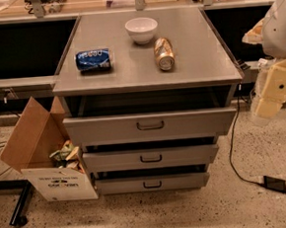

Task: Open top drawer

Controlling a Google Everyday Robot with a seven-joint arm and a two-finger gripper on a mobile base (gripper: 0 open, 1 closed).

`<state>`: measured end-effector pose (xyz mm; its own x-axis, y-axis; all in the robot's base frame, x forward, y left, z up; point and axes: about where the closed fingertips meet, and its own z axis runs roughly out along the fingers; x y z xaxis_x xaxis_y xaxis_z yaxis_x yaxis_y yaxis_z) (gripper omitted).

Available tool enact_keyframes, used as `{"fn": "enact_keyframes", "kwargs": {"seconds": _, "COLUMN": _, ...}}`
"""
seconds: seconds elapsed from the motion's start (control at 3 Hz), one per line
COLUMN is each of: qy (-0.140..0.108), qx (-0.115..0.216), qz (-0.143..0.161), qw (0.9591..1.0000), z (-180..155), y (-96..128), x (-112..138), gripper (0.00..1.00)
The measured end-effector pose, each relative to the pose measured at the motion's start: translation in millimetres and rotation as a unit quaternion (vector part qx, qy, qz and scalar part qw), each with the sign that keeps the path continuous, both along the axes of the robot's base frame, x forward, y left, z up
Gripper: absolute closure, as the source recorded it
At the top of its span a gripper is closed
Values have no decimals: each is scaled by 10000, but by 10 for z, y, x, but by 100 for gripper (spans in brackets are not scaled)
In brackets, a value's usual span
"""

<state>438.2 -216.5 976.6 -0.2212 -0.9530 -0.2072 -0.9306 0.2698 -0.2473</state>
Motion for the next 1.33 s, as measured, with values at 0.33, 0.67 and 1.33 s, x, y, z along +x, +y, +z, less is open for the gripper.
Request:
{"fn": "enact_keyframes", "kwargs": {"seconds": 0.33, "qy": 0, "qx": 0, "qz": 0, "qw": 10000, "z": 0, "y": 0, "x": 0, "gripper": 0}}
{"fn": "enact_keyframes", "kwargs": {"seconds": 0.67, "qy": -35, "qx": 34, "qz": 94, "qw": 9999, "z": -84, "y": 38, "x": 1, "gripper": 0}}
{"fn": "enact_keyframes", "kwargs": {"seconds": 1.33, "qy": 299, "qx": 50, "qz": 656, "qw": 9974, "z": -1070, "y": 305, "x": -96, "gripper": 0}}
